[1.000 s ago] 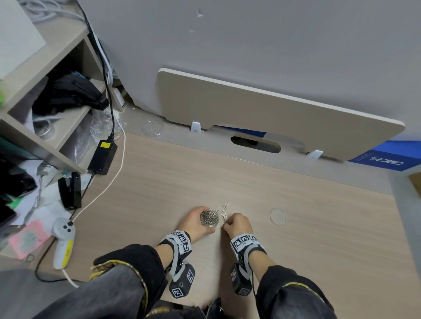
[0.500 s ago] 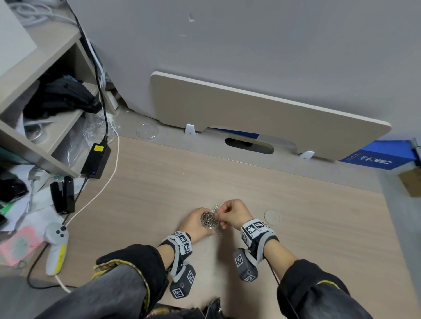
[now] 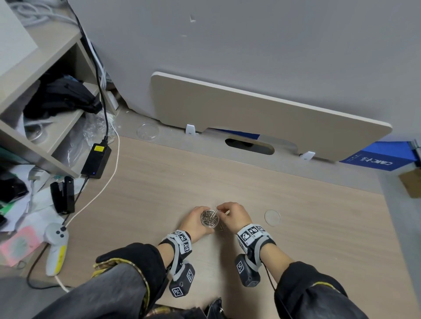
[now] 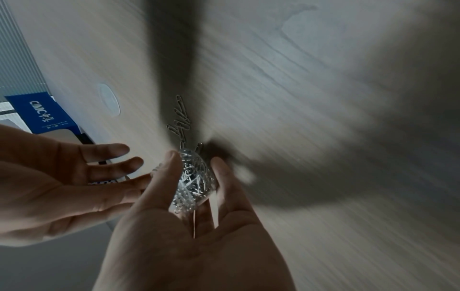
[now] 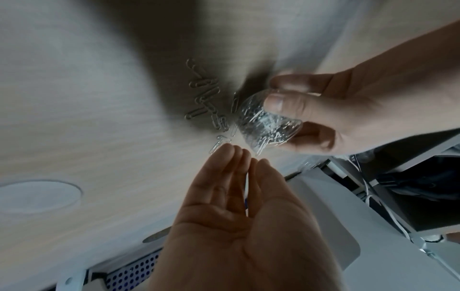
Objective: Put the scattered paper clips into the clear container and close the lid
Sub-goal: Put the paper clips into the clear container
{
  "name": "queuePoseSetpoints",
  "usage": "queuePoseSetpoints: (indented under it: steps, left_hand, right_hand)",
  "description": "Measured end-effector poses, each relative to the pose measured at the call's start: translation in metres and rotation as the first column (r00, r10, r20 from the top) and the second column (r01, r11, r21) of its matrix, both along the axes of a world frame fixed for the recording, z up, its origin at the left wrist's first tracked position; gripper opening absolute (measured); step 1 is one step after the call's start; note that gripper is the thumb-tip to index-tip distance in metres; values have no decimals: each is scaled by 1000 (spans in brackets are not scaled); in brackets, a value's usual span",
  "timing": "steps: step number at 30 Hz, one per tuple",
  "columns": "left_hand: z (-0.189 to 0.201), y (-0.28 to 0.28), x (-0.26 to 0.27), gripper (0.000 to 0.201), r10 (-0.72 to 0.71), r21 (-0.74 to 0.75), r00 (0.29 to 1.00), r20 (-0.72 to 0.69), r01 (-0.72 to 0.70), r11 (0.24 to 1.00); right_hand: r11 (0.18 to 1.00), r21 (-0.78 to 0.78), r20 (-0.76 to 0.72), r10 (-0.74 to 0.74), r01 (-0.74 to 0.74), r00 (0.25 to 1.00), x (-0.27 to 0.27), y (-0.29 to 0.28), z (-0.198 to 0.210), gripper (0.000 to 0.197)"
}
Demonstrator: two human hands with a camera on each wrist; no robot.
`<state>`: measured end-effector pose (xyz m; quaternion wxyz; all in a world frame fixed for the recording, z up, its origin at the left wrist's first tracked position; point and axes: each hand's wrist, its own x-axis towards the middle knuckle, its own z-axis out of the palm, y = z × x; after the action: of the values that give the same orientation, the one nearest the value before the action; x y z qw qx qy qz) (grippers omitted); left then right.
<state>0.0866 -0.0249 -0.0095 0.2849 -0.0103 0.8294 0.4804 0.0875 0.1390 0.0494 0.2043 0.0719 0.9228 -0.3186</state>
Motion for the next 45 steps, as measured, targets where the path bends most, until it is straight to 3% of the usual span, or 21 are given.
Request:
queuePoseSetpoints:
  steps: [5, 8, 14, 17, 25, 32, 35, 40, 45]
  left_hand:
    - [0, -1, -2, 72, 11, -5, 1000, 0, -11, 1000]
    - [-3, -4, -3, 75, 22, 4, 1000, 8, -22, 1000]
    - [-5, -14, -5, 82, 79, -6, 997, -6, -79, 997]
    - [-8, -26, -6, 83, 108, -13, 994, 8, -108, 994]
    - [-10, -43, -9, 77, 158, -5, 987, 30, -158, 987]
    - [-13, -42, -11, 82, 184, 25, 981, 68, -186, 982]
    - [-14, -42, -12, 84, 178, 30, 981, 71, -181, 983]
    - [-13, -43, -12, 84, 176, 28, 981, 81, -179, 983]
    - [-13, -44, -12, 86, 174, 24, 982, 76, -176, 984]
  right_hand:
    - [999, 5, -31, 47, -47, 998, 3, -9, -4, 21]
    - [1000, -25, -34, 4, -5, 999, -1, -4, -6, 19]
    - [977, 170, 44, -140, 131, 989, -9, 6, -23, 27]
    - [969, 230, 102, -115, 89, 988, -12, -1, -33, 38]
    - [970, 228, -6, 93, -89, 996, -14, -20, -41, 26]
    - [950, 283, -2, -140, 135, 990, -8, -30, -43, 57]
    - [949, 314, 18, -45, 37, 999, -9, -36, -44, 51]
    - [963, 269, 3, -34, 32, 999, -12, -35, -44, 21]
    - [960, 279, 44, -47, 33, 998, -17, -34, -42, 18]
